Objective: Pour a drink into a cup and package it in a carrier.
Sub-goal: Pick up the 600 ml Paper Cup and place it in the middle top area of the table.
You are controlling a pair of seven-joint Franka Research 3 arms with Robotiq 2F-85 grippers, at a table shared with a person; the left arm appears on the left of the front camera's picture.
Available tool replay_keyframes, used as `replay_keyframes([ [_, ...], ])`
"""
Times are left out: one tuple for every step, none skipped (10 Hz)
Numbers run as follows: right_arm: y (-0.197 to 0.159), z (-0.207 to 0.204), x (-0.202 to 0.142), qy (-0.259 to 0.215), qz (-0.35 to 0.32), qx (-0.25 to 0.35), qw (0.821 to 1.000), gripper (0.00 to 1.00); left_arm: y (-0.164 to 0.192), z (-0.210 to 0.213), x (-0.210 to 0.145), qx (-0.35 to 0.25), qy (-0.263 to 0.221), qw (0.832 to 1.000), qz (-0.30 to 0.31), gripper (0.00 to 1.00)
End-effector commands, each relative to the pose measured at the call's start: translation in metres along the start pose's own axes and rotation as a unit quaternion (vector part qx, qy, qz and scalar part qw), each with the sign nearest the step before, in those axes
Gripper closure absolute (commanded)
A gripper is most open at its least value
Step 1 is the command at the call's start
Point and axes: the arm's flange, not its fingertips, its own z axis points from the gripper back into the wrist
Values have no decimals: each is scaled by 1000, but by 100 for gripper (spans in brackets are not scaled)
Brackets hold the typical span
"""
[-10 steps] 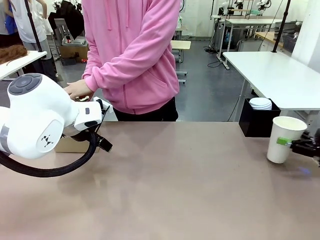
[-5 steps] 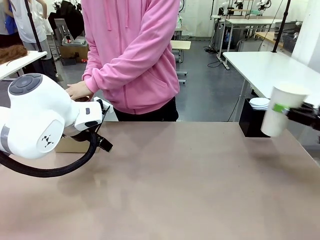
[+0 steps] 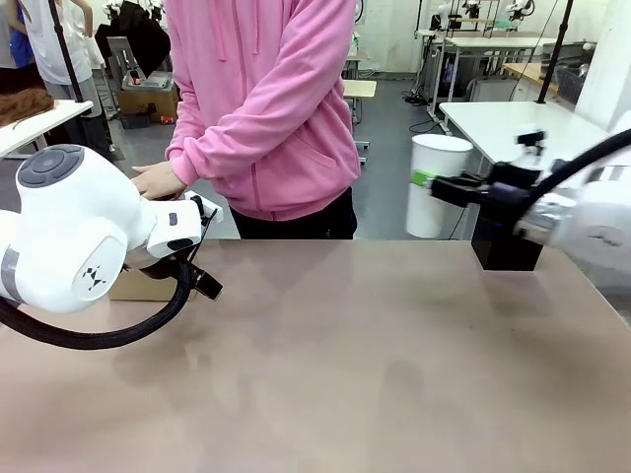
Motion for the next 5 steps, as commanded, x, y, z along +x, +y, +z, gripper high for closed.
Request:
replay_keyframes([
  [-24,-46,-30,-21,37,-36,998,20,1,0,0,-1,-1,1000,1,0],
  [-29,-64,-47,-26,33,-40,998,20,1,0,0,-1,-1,1000,1,0],
  [-36,-75,-62,-16,45,-41,998,20,1,0,0,-1,-1,1000,1,0],
  [-42,-81,-75,-5,63,-42,997,20,1,0,0,-1,-1,1000,1,0],
  [-48,-85,-85,5,61,-32,998,20,1,0,0,-1,-1,1000,1,0],
])
